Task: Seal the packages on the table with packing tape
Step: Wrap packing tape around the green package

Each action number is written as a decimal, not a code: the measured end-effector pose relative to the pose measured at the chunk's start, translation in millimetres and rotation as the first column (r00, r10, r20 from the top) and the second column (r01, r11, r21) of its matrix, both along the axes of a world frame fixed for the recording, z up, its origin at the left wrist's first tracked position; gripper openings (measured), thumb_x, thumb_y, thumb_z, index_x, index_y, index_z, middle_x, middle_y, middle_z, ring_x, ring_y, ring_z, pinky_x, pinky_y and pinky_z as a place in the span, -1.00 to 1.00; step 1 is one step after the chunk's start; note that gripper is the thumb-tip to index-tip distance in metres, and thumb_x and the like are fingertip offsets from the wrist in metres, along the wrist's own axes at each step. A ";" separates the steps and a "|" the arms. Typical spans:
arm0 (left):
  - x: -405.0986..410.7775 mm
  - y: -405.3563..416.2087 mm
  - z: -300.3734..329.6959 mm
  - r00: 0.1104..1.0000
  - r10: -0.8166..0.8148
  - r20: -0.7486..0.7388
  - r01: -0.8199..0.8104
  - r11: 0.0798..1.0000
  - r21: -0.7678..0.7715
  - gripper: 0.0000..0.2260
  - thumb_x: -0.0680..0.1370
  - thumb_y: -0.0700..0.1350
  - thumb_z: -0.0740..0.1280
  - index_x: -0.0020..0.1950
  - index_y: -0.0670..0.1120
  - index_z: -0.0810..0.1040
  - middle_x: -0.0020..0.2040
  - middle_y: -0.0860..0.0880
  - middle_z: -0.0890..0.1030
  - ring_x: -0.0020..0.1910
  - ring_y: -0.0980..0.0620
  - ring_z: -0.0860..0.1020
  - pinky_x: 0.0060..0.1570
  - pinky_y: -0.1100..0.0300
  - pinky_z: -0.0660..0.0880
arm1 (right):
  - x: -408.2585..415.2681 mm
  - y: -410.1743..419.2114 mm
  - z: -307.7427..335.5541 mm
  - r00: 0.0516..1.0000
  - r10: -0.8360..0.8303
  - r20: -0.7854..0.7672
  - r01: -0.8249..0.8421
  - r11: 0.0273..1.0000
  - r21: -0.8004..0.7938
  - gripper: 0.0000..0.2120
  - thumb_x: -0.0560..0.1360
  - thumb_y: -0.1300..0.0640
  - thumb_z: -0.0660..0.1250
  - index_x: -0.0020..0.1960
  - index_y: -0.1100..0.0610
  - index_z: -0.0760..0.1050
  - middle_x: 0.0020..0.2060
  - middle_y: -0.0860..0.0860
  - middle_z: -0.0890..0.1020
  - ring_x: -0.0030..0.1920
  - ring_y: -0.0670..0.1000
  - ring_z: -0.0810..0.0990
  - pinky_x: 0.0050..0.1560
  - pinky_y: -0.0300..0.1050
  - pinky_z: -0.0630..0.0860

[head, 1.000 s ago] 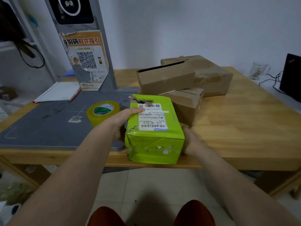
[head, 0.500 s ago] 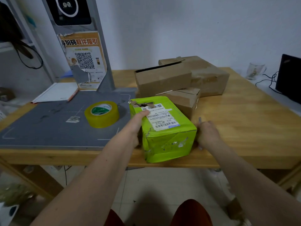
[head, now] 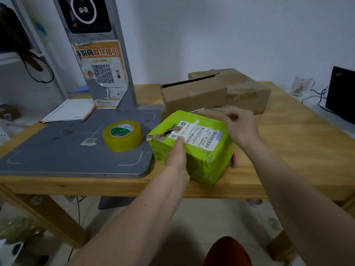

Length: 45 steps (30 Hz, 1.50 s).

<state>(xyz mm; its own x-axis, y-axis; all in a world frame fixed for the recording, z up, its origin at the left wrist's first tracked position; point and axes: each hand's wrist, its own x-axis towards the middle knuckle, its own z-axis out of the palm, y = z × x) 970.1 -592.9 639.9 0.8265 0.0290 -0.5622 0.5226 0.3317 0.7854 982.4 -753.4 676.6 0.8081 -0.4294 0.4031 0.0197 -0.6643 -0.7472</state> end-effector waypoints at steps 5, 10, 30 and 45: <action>0.0 15.0 2.5 0.998 0.045 0.038 -0.051 0.977 0.205 -0.40 0.46 0.22 0.43 0.34 -0.11 0.43 0.30 -0.11 0.46 0.25 -0.14 0.44 0.24 -0.05 0.42 | 4.6 31.1 -4.1 0.954 -0.060 -0.293 -0.022 0.963 -0.269 -0.81 0.53 0.00 0.33 0.10 -0.01 0.63 0.21 0.07 0.57 0.30 0.15 0.45 0.31 0.08 0.30; 23.4 58.0 2.0 0.826 -0.087 0.557 -0.360 0.679 0.640 -0.31 0.55 0.08 0.36 0.57 -0.12 0.14 0.57 -0.10 0.15 0.55 -0.06 0.07 0.49 -0.01 0.08 | 5.0 33.1 -6.1 0.955 0.031 -0.297 -0.113 0.958 -0.264 -0.77 0.50 -0.12 0.36 0.09 -0.06 0.61 0.24 0.00 0.57 0.33 0.09 0.43 0.41 0.14 0.19; 40.8 70.7 48.9 0.673 -0.705 0.224 -0.259 0.059 0.964 -0.76 0.44 -0.11 0.51 0.09 -0.03 0.68 0.14 -0.08 0.59 0.17 -0.11 0.53 0.02 0.07 0.45 | 13.2 88.1 13.3 0.860 0.291 -0.419 -0.399 0.895 -0.199 -0.69 0.59 0.26 0.16 0.12 0.04 0.63 0.28 0.12 0.53 0.25 0.22 0.46 0.16 -0.04 0.41; 42.7 82.6 52.6 0.653 -0.676 0.343 -0.283 0.202 0.938 -0.74 0.55 -0.12 0.36 0.20 0.13 0.62 0.06 -0.01 0.67 0.08 -0.08 0.59 -0.08 0.08 0.47 | 16.7 106.8 5.4 0.850 0.335 -0.407 -0.521 0.654 -0.549 -0.59 0.49 0.37 0.15 0.20 0.05 0.56 0.20 0.12 0.30 0.23 0.17 0.26 0.04 -0.03 0.32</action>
